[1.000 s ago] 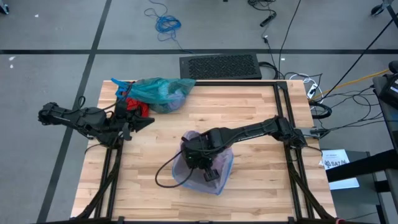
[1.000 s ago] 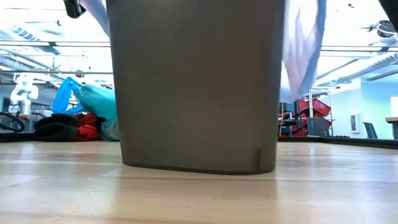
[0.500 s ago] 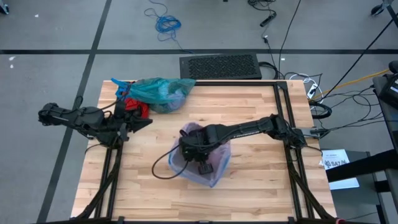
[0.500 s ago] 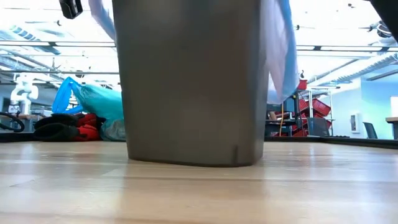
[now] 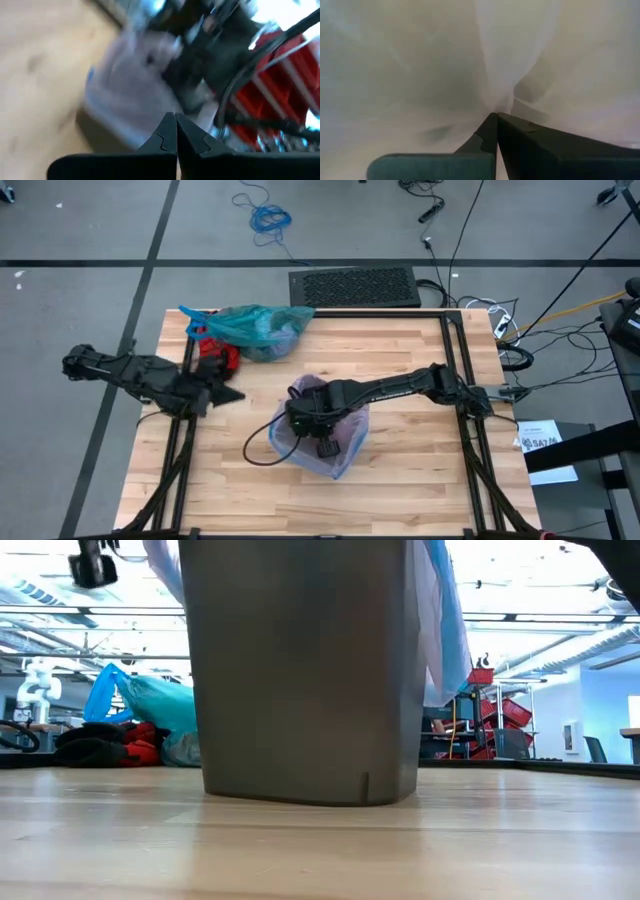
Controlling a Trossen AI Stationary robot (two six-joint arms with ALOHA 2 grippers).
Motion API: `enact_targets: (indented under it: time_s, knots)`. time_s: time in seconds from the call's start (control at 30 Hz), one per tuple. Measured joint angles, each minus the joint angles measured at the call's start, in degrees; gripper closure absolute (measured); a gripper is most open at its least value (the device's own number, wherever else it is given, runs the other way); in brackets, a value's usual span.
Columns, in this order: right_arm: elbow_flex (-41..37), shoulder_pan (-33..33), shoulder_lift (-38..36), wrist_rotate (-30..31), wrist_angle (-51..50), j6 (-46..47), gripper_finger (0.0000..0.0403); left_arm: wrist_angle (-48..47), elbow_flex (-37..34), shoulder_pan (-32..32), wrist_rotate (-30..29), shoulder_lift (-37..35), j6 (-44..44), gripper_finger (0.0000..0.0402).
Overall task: Place trash/remove bag and relplace
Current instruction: Insert the new pink trash bag into the black trash bin
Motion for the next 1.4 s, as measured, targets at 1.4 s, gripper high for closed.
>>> enact_targets:
  time_s: [1.4]
  knots:
    - [0.07,-2.86,1.47,0.90,-0.54,-2.92,0.0403,15.85,-6.54,-8.33,-6.27,28.00,-7.76,0.0402]
